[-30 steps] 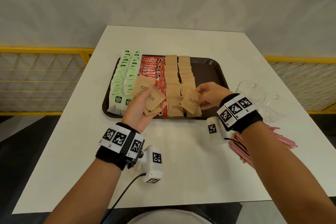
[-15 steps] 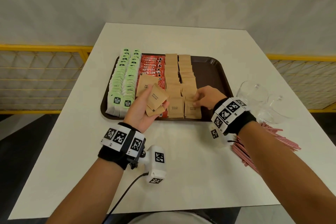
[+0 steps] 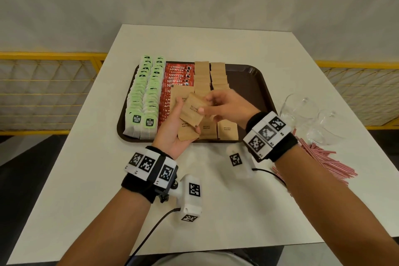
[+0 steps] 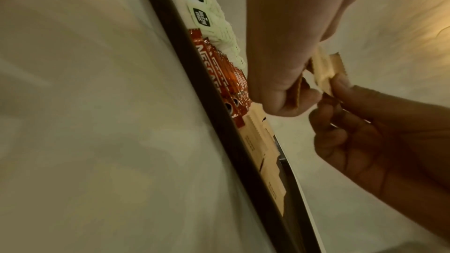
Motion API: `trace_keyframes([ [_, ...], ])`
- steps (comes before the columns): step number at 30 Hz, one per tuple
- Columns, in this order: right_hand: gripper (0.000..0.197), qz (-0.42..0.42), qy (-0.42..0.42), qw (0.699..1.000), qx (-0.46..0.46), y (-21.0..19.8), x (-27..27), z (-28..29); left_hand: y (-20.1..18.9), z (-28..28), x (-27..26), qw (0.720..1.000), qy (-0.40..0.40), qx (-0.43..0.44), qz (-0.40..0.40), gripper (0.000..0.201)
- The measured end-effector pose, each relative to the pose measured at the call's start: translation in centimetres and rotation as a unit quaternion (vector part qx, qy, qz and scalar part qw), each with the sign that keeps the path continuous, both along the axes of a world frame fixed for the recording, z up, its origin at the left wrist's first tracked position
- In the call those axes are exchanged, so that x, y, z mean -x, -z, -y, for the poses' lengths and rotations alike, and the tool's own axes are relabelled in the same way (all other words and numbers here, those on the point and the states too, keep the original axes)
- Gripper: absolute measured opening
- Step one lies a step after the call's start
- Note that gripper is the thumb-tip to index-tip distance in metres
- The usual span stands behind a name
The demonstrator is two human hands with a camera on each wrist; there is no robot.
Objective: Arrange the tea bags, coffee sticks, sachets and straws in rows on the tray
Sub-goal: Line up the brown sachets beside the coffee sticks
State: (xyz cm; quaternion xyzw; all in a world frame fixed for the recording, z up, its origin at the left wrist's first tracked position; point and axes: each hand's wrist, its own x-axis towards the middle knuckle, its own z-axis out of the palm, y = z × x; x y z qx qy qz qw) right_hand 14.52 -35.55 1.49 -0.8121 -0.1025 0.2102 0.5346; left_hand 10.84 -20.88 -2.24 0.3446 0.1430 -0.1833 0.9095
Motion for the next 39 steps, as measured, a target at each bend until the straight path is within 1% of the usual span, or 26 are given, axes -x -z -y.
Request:
trace_keyframes([
  [2,0.010,-0.024,0.031,0.997,-0.062,-0.8,-0.3,0.9,0.1,-0.3,0.0,1.000,-0.003,0.001,-0.005,0.040],
  [4,0.009,-0.066,0.064,0.985,-0.148,-1.6,-0.8,1.8,0.3,-0.5,0.0,1.000,-0.002,-0.002,-0.011,0.038],
  [6,0.005,-0.101,0.067,0.975,-0.184,-2.1,-1.0,2.0,0.3,-0.4,0.1,1.000,0.014,-0.011,-0.004,0.037],
  [8,0.005,-0.113,0.058,0.978,-0.168,-2.2,-1.1,1.4,0.3,-0.1,0.3,0.999,0.039,-0.027,0.016,0.040],
  [10,0.003,-0.103,0.058,0.982,-0.149,-2.2,-1.0,0.6,0.3,0.0,0.5,0.997,0.060,-0.039,0.034,0.044],
  [12,0.011,-0.089,0.070,0.982,-0.152,-2.0,-1.1,0.2,0.1,0.0,0.6,0.996,0.075,-0.036,0.041,0.050],
  [14,0.022,-0.074,0.084,0.982,-0.153,-1.9,-1.1,0.2,-0.1,-0.1,0.7,0.995,0.082,-0.037,0.044,0.051],
  [15,0.024,-0.067,0.088,0.982,-0.154,-1.8,-1.2,0.2,-0.3,-0.1,0.8,0.995,0.082,-0.039,0.044,0.048],
  [17,0.020,-0.058,0.101,0.980,-0.162,-1.7,-1.2,0.5,-0.6,-0.1,0.8,0.996,0.069,-0.038,0.041,0.034],
  [19,0.017,-0.056,0.124,0.975,-0.175,-1.5,-1.3,0.9,-0.7,-0.4,0.7,0.998,0.033,-0.034,0.031,0.021],
  [22,0.015,-0.063,0.134,0.973,-0.175,-1.0,-1.3,1.9,-0.7,-1.3,0.5,0.999,-0.021,-0.016,0.018,0.016],
  [25,0.015,-0.083,0.125,0.977,-0.150,-0.3,-1.2,2.5,-0.7,-2.2,0.5,0.998,-0.056,0.015,0.004,0.014],
  [27,0.020,-0.095,0.123,0.981,-0.120,0.3,-1.1,2.6,-0.5,-2.5,0.5,0.997,-0.069,0.023,0.000,0.019],
  [30,0.024,-0.107,0.124,0.986,-0.023,1.4,-1.2,2.5,-0.4,-2.6,0.5,0.998,-0.061,-0.008,0.016,0.019],
  [32,0.031,-0.099,0.111,0.987,0.056,2.3,-1.2,2.2,-0.3,-2.6,0.4,0.998,-0.048,-0.038,0.029,0.017],
  [34,0.034,-0.083,0.090,0.986,0.114,2.9,-1.2,1.7,-0.3,-2.7,0.4,0.997,-0.040,-0.049,0.037,0.015],
  [36,0.032,-0.069,0.080,0.983,0.150,3.1,-1.2,1.4,-0.3,-2.7,0.3,0.997,-0.040,-0.050,0.038,0.015],
  [39,0.034,-0.067,0.068,0.980,0.174,3.2,-1.5,1.2,-0.7,-2.6,0.2,0.997,-0.044,-0.052,0.022,0.011],
])
